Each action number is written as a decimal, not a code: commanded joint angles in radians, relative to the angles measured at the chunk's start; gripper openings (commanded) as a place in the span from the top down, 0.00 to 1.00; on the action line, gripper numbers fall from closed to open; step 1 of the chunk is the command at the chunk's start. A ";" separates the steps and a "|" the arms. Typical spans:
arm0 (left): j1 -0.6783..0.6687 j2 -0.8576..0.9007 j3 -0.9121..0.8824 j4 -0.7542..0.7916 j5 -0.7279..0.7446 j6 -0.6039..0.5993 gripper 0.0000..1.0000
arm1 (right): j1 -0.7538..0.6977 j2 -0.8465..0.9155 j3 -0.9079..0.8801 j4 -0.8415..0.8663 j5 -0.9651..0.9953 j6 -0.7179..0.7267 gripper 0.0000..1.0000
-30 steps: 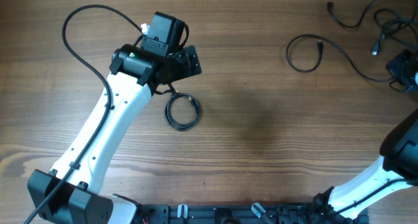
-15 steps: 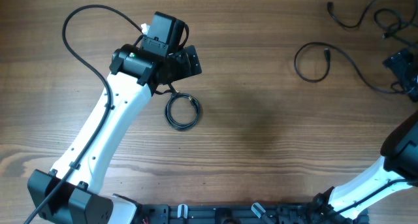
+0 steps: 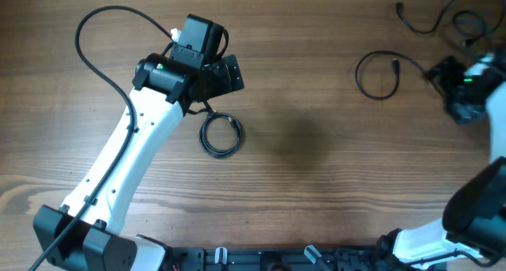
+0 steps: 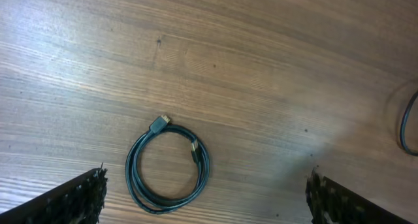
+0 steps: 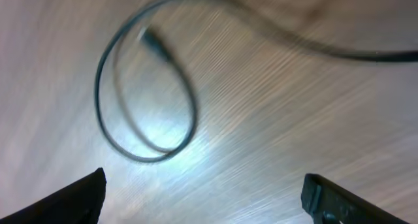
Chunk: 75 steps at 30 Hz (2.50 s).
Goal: Untangle cables
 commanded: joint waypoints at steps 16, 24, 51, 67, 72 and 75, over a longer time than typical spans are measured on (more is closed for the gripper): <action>0.443 0.007 0.008 -0.236 0.080 -0.078 0.00 | 0.968 0.098 -0.079 0.209 -0.076 0.089 0.31; 0.480 0.007 0.006 -0.271 0.079 -0.077 0.00 | 1.146 0.212 -0.079 0.311 0.036 0.385 0.57; 0.479 0.007 0.004 -0.266 0.503 0.192 0.00 | 1.009 -0.173 -0.057 0.374 -0.187 0.303 0.96; 0.288 0.018 0.004 -0.237 0.192 0.136 0.07 | 0.992 -0.290 -0.057 0.491 -0.329 0.333 0.96; 0.308 0.024 0.004 -0.243 0.041 0.026 0.06 | 0.922 -0.391 -0.057 0.326 -0.152 0.299 0.96; 0.319 0.024 0.004 -0.243 0.041 0.027 0.05 | 0.895 -0.418 -0.057 0.111 0.190 0.306 0.96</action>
